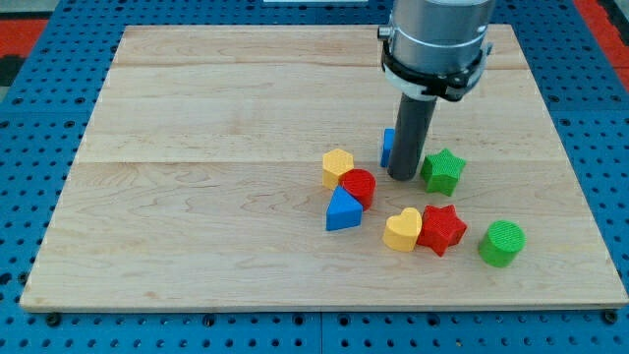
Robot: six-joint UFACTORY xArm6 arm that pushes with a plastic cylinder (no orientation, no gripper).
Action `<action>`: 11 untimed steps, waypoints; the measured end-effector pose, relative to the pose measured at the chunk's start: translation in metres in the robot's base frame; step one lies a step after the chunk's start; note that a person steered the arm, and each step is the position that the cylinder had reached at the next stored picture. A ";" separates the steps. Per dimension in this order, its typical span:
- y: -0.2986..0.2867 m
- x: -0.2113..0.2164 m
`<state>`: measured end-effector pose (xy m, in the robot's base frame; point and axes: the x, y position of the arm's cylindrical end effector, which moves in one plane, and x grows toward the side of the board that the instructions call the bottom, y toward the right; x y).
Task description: Slide the blue cube to the the top center
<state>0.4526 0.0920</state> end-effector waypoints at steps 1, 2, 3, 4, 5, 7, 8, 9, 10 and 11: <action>-0.001 -0.031; 0.003 -0.097; -0.014 -0.144; 0.029 -0.167; -0.026 -0.182; -0.029 -0.110; -0.095 -0.131; -0.085 -0.155; -0.100 -0.183; -0.056 -0.170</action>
